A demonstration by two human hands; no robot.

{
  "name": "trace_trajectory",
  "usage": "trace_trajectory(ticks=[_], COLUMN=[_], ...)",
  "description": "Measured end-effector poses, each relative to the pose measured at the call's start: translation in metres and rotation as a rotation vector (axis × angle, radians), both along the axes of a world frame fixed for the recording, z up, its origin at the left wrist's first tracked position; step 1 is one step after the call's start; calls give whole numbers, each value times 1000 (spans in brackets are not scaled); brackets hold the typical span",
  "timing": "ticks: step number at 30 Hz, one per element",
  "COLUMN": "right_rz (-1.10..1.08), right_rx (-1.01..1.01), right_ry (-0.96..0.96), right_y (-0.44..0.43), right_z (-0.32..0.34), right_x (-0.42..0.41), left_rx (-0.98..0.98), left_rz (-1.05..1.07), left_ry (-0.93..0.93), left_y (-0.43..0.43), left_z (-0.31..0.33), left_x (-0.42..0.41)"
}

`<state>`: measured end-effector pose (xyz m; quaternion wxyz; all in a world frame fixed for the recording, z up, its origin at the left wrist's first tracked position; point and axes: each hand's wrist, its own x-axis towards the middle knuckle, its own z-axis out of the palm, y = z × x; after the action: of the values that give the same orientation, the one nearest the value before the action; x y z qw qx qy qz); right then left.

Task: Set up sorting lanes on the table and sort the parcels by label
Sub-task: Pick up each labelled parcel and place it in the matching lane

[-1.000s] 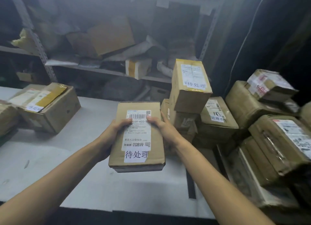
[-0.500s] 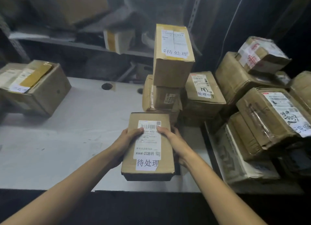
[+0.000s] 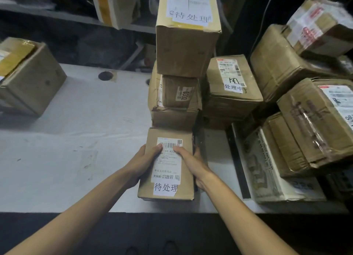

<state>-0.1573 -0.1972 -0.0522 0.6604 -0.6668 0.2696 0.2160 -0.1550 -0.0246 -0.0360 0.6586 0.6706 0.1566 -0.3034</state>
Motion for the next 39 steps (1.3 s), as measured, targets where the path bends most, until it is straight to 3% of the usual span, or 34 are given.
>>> trace_trajectory(ticks=[12,19,27,33,39], right_rz=[-52,56,290,359,446], right_rx=[-18,-329,-503,-254,-157], right_ry=[9,-90,-297,-393,-385], right_y=[-7,8,10,32,86], right_z=[-17,3,45,85,114], right_x=[5,0,-9,-10,15], left_rx=[166,177,247,244,184], left_rz=[-37,39,155,243,374], left_ry=[23,10,-74,-210,-317], left_y=[-11,-15,-22,-6,57], left_z=[-11,-9,12,39,75], left_x=[8,3,-5,-14,-20])
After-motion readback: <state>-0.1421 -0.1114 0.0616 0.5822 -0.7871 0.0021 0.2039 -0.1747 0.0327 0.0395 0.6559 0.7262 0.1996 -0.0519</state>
